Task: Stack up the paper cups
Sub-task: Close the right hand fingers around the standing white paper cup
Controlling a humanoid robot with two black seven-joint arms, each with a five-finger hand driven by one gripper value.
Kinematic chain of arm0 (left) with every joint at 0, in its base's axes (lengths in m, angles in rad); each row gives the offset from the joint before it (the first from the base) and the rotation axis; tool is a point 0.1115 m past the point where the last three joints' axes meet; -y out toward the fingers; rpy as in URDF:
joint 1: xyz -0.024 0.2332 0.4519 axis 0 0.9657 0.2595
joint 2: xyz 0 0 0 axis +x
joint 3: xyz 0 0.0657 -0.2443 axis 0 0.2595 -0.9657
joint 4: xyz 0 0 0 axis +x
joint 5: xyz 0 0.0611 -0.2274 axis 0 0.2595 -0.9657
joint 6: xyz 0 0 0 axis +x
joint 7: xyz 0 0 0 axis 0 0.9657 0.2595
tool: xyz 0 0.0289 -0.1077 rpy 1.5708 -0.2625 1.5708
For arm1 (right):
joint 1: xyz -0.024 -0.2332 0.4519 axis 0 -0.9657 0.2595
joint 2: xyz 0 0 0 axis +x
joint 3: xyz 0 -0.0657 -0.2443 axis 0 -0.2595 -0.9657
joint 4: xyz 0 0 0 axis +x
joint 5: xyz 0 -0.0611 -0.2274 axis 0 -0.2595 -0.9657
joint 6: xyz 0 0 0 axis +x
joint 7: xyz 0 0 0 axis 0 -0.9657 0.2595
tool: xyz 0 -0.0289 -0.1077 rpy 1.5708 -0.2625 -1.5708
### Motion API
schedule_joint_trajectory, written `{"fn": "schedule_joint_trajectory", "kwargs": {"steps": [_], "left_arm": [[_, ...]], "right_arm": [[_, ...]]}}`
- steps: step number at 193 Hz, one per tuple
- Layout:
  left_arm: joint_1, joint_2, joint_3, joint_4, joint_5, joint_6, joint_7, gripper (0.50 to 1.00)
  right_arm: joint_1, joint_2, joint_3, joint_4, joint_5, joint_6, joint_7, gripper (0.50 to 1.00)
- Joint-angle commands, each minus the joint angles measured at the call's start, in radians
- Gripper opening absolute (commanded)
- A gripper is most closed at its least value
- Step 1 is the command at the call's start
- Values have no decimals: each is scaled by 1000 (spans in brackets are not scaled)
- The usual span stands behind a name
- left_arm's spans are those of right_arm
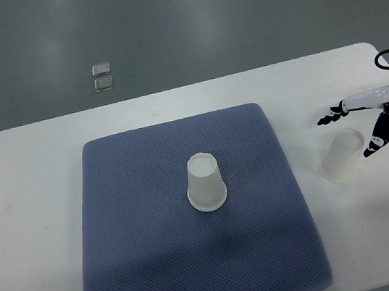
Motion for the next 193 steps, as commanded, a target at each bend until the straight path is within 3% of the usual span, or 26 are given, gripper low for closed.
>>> {"fn": "schedule_joint_trajectory", "kwargs": {"steps": [1, 75, 139, 161, 193], "left_arm": [[0, 0, 0, 0, 0, 1, 0, 1000], [0, 0, 0, 0, 0, 1, 0, 1000], [0, 0, 0, 0, 0, -1, 0, 1000], [0, 0, 0, 0, 0, 1, 0, 1000], [0, 0, 0, 1, 0, 1, 0, 1000]], "right_arm": [[-7, 5, -9, -4, 0, -35, -1, 924], [-14, 66, -133, -44, 0, -196, -4, 921], [-18, 86, -136, -64, -5, -207, -7, 901], [-18, 88, -138, -64, -32, -205, -7, 836], [-18, 88, -138, -65, -43, -204, -6, 832]]}}
